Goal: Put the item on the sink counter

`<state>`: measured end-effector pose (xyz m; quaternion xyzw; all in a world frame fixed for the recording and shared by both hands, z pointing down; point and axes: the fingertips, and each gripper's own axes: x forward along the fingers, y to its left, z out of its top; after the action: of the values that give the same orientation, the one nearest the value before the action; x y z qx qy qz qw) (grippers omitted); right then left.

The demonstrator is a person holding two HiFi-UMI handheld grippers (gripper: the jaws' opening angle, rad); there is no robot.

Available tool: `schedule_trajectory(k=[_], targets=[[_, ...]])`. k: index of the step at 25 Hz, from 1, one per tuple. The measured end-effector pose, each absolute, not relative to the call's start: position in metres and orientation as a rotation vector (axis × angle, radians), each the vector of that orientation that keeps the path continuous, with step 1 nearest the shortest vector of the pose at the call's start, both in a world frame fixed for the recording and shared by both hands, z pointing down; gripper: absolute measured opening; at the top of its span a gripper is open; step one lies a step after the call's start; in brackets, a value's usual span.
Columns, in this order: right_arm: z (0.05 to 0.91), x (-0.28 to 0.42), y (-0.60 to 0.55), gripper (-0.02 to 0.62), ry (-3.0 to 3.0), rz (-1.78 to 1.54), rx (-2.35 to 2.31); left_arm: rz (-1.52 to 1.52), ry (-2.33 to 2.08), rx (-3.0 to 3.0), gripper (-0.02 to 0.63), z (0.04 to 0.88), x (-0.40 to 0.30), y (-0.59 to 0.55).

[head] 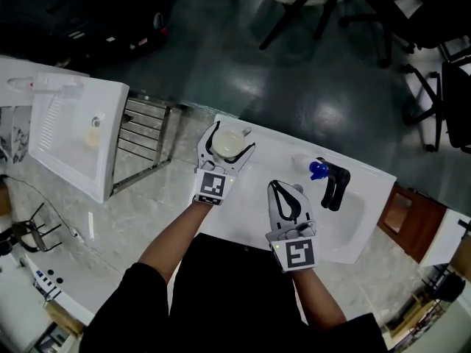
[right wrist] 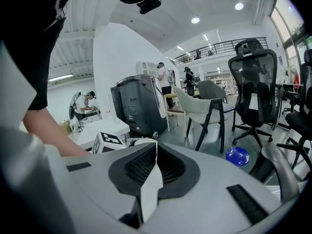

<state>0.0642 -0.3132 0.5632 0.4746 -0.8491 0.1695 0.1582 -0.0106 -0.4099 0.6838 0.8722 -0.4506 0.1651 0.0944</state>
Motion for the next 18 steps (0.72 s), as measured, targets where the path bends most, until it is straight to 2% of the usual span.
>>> schedule_trajectory(k=[18], targets=[[0.548, 0.055, -0.288, 0.032, -2.515, 0.439, 1.288, 0.659, -1.326, 2.64, 0.446, 0.707, -0.012, -0.398]])
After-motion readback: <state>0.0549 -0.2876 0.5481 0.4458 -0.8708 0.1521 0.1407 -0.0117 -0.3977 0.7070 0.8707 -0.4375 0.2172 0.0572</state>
